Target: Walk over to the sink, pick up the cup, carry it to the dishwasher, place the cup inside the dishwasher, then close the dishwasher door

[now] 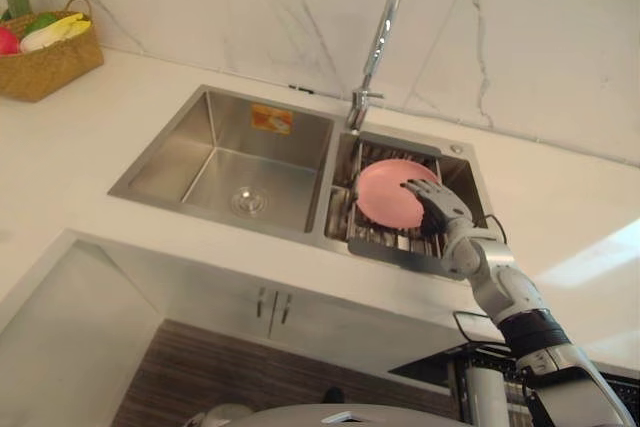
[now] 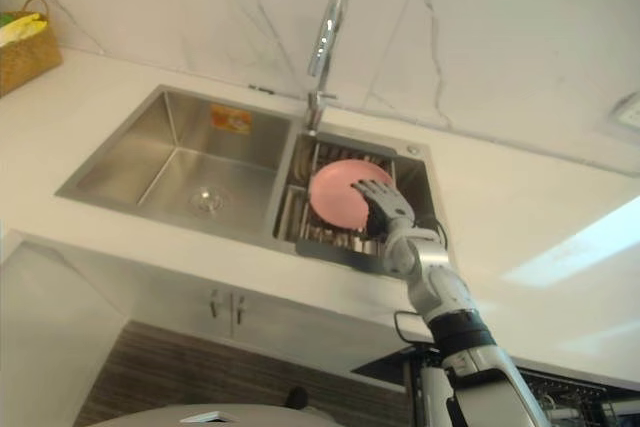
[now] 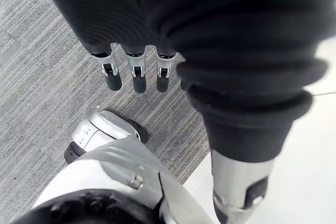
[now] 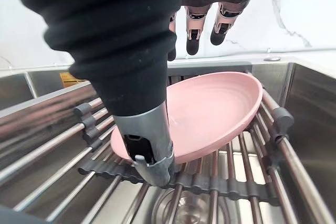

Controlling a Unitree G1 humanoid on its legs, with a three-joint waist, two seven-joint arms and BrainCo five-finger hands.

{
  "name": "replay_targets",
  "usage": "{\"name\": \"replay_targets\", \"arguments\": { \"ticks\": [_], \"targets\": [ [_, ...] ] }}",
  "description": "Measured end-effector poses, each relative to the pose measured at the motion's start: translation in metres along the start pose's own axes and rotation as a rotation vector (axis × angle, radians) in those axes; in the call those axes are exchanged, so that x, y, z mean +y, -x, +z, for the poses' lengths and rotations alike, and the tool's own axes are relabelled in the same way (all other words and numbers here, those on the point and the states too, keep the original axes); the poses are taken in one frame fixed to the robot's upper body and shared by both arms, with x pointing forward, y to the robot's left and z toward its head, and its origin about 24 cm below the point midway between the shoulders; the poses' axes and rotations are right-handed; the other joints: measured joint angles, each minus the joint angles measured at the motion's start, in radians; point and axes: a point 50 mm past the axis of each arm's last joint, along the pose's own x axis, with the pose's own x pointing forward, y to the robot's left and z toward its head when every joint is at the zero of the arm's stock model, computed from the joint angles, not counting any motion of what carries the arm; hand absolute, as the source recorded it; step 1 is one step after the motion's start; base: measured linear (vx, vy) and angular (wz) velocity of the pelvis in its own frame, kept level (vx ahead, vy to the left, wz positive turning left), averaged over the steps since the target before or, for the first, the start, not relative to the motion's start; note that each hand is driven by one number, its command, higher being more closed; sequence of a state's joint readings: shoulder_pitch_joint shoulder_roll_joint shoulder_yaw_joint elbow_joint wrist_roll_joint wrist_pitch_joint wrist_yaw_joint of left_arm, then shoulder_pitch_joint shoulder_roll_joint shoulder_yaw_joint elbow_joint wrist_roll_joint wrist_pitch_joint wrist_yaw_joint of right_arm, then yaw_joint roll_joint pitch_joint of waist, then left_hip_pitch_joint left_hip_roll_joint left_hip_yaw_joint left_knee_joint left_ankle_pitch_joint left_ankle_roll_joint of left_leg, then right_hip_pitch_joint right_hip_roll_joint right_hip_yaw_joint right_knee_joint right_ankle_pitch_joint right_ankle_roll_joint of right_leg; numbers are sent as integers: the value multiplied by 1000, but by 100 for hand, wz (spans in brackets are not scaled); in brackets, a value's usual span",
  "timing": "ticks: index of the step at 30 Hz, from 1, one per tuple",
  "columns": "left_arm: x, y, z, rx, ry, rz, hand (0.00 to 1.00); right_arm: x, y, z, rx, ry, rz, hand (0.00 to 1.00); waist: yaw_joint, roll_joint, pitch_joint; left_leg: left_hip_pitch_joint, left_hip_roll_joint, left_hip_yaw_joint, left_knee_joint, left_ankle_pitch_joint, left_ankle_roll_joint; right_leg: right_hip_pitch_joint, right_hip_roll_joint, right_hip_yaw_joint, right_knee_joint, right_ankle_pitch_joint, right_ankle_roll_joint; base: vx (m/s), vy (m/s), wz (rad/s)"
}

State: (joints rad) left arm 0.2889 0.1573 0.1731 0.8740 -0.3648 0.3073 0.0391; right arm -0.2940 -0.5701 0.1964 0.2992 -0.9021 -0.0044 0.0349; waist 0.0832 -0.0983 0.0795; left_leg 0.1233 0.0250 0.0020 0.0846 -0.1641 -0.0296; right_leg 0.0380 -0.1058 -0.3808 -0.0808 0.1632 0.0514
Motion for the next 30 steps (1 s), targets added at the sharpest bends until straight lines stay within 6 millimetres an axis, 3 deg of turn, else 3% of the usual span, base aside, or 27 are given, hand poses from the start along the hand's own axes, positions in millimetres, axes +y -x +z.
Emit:
{"name": "replay_targets", "arguments": {
  "ticks": [5, 11, 22, 30],
  "targets": [
    [-1, 0, 0, 2, -13, -4, 0, 15, 0, -3, 18, 120, 67, 0, 2, 1, 1, -5, 0, -7, -3, 7, -5, 0, -2, -12, -2, 0, 0, -17, 6, 7],
    [-2, 1, 1, 10, -20, -10, 0, 27, 0, -20, 121, 182, 134, 0, 7, 6, 4, -5, -6, -25, -27, 31, -6, 1, -11, -26, 0, 2, -1, -19, 12, 11],
    [-5, 1, 2, 6, -36, -20, 0, 34, -1, -28, 154, 273, 147, 0, 21, 17, 14, -5, -4, -21, -34, 37, -11, 6, -14, -39, -4, 4, -2, -11, 10, 3],
    [-7, 1, 2, 2, -46, -24, 0, 27, -6, -26, 140, 280, 79, 0, 22, 28, 26, -6, -4, -22, -34, 41, -5, 7, -15, -42, -4, 4, -2, 0, 0, 0]
  ]
}}
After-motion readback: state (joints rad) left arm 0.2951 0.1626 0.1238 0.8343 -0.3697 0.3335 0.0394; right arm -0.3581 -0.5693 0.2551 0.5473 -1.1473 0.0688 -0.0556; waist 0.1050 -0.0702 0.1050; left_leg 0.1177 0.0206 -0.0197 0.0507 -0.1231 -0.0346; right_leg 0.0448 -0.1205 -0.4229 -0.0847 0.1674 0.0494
